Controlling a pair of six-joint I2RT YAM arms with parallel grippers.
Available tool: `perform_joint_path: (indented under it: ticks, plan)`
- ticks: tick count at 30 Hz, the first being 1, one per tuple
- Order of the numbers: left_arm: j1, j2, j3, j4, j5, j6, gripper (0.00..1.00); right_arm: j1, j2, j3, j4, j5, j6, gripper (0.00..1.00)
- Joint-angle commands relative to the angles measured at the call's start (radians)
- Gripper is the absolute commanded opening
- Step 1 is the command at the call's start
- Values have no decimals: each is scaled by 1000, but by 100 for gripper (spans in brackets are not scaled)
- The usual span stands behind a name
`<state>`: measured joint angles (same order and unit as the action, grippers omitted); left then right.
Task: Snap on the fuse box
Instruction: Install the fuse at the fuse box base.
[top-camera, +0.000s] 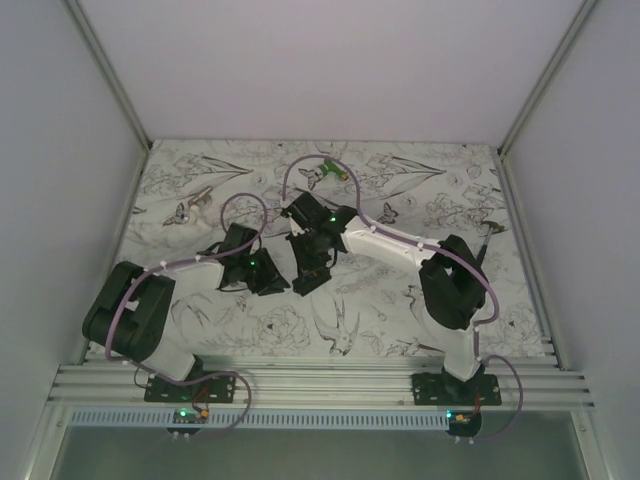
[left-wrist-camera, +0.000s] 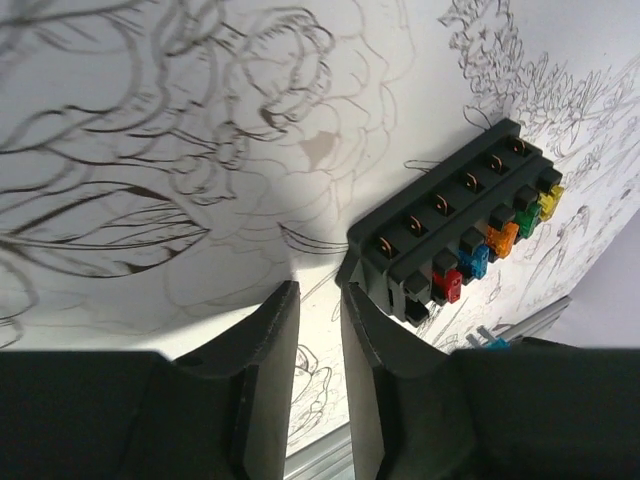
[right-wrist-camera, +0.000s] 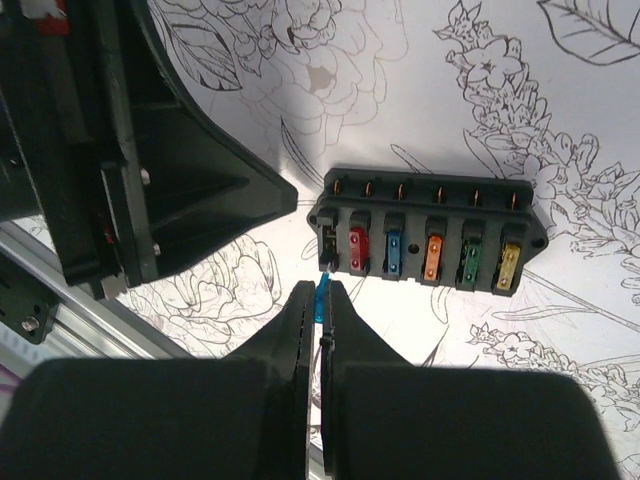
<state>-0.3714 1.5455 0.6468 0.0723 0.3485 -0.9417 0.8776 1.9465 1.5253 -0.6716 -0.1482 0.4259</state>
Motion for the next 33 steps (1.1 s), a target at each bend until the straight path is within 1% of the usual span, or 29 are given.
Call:
perform_joint_path:
  ticks: [1,6,11,21,27,33]
  plan:
    - [58,-23,-49,-71,-12,22,32,14,38,85,-60,44,-33,0]
    - [98,-52,-59,-71,-2,43,44,26,79,140,-98,57,-50,0]
    - [129,-51,-61,-72,8,55,54,33,104,170,-124,64,-61,0]
    - [141,-44,-55,-72,11,57,73,54,147,215,-157,59,-79,0]
    - [146,-42,-55,-73,7,51,81,58,157,220,-160,63,-79,0]
    - [148,-37,-56,-74,6,47,84,61,169,223,-160,68,-78,0]
